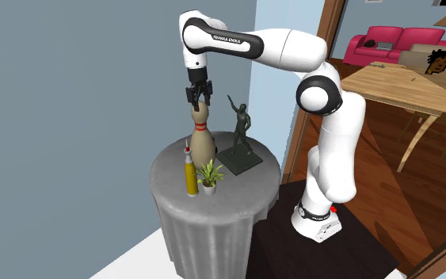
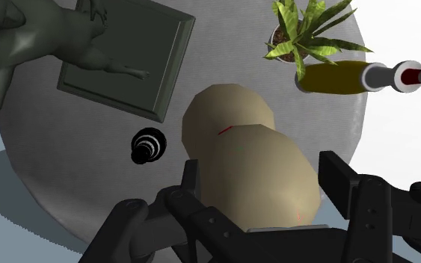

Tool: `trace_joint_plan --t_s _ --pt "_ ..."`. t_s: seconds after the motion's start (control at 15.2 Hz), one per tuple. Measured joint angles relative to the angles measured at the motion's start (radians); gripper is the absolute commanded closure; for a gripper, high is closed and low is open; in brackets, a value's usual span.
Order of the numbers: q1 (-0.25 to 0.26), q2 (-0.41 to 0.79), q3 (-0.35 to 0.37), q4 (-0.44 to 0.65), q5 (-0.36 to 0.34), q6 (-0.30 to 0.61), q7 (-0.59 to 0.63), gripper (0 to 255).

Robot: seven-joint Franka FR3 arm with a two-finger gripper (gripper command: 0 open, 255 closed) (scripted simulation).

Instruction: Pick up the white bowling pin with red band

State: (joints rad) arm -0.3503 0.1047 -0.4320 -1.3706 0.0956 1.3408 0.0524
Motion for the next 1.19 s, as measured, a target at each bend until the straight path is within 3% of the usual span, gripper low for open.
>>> trace_joint_plan --t_s 0.46,1.19 --pt "-0.005 0.019 -0.002 0.045 0.007 -0.034 -0.002 255" --pt "-0.064 0.153 -0.018 0.382 0.073 -0.251 -0.022 255"
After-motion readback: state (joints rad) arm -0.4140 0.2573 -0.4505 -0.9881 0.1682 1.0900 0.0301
